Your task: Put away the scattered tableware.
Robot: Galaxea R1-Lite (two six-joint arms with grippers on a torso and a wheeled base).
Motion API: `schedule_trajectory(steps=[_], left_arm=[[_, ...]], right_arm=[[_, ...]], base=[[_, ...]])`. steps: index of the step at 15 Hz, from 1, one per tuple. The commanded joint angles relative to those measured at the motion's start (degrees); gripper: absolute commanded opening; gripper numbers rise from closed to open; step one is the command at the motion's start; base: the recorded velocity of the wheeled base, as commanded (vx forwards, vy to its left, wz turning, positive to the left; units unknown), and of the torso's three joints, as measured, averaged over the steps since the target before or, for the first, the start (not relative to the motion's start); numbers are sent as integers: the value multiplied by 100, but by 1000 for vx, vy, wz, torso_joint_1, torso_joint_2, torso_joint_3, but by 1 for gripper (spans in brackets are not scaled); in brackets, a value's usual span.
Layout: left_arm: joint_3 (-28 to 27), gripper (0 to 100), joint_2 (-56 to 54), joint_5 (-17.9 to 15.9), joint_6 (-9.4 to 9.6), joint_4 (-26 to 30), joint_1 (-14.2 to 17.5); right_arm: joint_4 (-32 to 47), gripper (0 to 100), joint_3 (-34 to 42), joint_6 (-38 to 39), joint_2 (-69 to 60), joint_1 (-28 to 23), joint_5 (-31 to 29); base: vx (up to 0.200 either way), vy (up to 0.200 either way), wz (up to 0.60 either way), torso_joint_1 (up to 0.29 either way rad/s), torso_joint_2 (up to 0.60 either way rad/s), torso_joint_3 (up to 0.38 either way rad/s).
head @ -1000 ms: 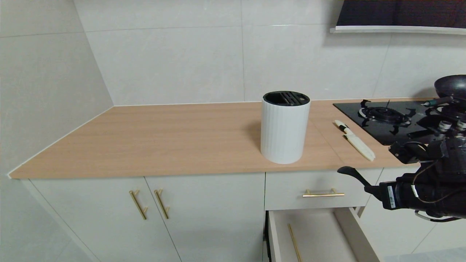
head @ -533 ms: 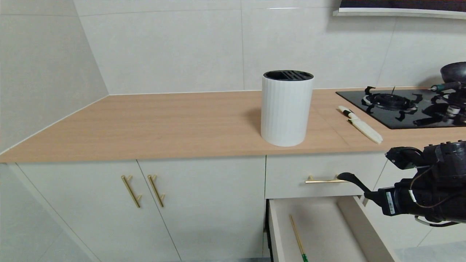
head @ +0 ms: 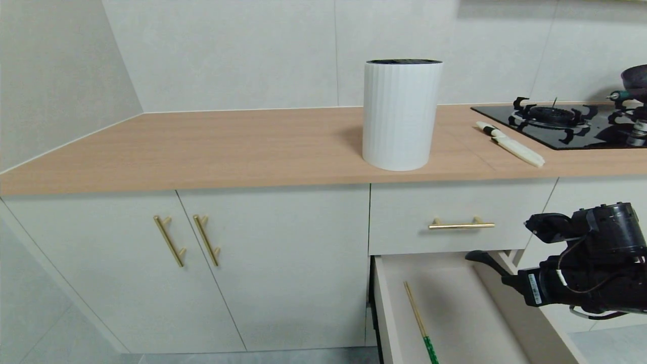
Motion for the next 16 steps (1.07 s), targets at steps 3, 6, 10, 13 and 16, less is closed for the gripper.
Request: schedule_trajectory(steps=[3, 6, 10, 13, 16], left_arm=[[0, 100, 2, 1, -5, -1, 0], [0, 100, 2, 1, 3, -1, 0], [0, 100, 2, 1, 3, -1, 0], [0, 100, 2, 1, 3, -1, 0], [0, 100, 2, 1, -5, -1, 0]], right_arm=[[-4, 0, -2, 2, 185, 2, -5], [-13, 0, -2, 2, 185, 2, -5], [-74, 0, -19, 2, 334, 2, -5], [-531, 0, -46, 151, 915, 292, -31], [-1340, 0, -63, 687, 1952, 441, -137]], base=[[0, 0, 0, -137, 455, 310], [0, 0, 0, -106, 395, 281], [0, 0, 0, -18, 77, 49], [0, 0, 0, 0, 0, 0], [0, 0, 0, 0, 0, 0]])
